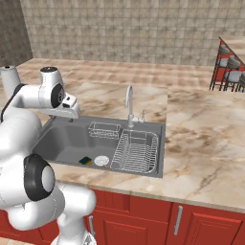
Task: Pick up the bar soap and sponge from the sink, and place them back in the cabinet, and close the cabinet door.
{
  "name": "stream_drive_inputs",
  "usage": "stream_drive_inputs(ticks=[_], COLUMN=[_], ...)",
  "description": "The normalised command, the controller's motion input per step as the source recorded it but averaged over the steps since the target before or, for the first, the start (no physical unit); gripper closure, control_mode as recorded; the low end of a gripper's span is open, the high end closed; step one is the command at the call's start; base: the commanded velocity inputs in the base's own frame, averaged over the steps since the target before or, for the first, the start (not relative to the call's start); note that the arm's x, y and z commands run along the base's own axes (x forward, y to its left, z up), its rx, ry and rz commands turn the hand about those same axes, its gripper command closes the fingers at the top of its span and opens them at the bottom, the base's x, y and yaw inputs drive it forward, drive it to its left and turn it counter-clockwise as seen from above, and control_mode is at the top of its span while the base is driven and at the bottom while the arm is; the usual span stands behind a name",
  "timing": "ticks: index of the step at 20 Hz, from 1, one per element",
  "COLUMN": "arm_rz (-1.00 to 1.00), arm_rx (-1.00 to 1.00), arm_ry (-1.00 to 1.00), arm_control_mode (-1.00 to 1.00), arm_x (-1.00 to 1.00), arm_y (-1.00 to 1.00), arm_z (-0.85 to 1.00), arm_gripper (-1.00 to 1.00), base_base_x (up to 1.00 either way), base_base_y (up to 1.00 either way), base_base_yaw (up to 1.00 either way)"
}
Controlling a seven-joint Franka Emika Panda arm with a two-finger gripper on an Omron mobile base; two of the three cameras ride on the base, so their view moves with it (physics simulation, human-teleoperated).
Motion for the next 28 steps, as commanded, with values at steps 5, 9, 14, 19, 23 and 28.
stream_drive_inputs(ticks=[5, 9, 14, 19, 23, 28], arm_rz=[-0.21, -0.23, -0.17, -0.02, 0.0, 0.0], arm_rx=[0.0, 0.0, 0.0, 0.0, 0.0, 0.0], arm_ry=[0.0, 0.02, 0.06, 0.11, 0.12, 0.16], arm_control_mode=[-1.0, -1.0, -1.0, -1.0, -1.0, -1.0], arm_x=[0.07, 0.07, 0.03, 0.0, 0.0, 0.0], arm_y=[-0.01, -0.05, -0.16, -0.34, -0.36, -0.33], arm_z=[-0.2, -0.14, -0.11, -0.03, -0.03, -0.04], arm_gripper=[-1.0, -1.0, -1.0, -1.0, -1.0, -1.0], base_base_x=[0.0, 0.0, 0.0, 0.0, 0.0, 0.0], base_base_y=[0.0, 0.0, 0.0, 0.0, 0.0, 0.0], base_base_yaw=[0.0, 0.0, 0.0, 0.0, 0.0, 0.0])
